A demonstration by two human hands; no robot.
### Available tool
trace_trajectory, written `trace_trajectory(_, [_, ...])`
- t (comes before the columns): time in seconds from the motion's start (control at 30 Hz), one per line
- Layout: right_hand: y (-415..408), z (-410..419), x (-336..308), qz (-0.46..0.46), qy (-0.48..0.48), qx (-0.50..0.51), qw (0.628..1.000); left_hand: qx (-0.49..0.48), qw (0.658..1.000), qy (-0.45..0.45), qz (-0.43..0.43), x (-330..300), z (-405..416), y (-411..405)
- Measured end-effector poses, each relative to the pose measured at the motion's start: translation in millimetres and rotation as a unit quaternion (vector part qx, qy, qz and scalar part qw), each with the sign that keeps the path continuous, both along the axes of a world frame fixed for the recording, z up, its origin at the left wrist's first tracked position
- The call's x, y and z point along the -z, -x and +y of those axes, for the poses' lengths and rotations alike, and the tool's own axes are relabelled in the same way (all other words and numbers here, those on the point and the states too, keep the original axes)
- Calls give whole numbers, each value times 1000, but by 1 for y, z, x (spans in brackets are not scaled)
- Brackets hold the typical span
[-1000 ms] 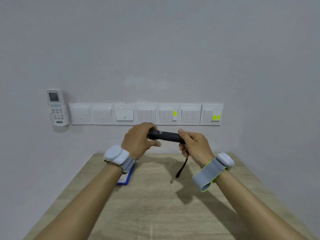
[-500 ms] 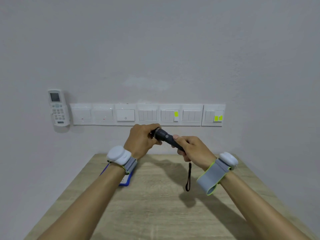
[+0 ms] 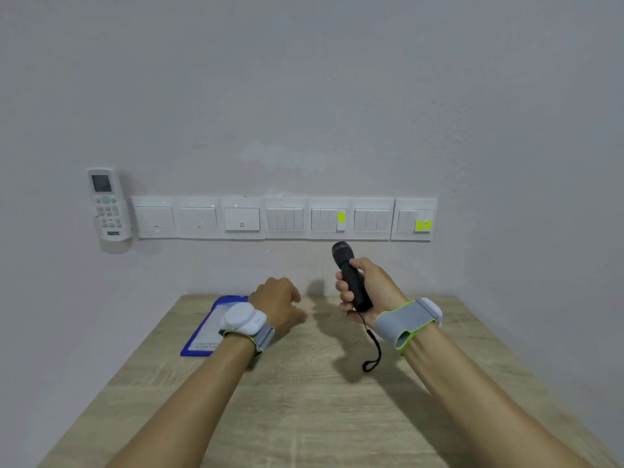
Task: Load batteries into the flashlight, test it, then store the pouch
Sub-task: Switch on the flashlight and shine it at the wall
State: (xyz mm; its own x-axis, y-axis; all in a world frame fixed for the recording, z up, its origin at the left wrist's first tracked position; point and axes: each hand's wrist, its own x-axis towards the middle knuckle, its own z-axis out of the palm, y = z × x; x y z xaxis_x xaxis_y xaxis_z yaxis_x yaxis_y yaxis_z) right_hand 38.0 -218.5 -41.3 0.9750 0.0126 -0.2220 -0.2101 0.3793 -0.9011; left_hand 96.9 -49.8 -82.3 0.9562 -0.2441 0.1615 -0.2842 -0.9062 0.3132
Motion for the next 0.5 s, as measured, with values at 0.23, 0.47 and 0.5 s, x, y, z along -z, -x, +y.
trace_trajectory(0.23, [-1, 8, 1, 15, -61, -8, 998, 22, 998, -56, 12, 9, -5, -3])
trace_trajectory(0.47, [3, 12, -2, 26, -116, -42, 992, 25, 998, -52, -3, 11, -4, 0])
trace_trajectory(0.5, [4, 13, -4, 25, -94, -62, 993, 26, 998, -52, -3, 11, -4, 0])
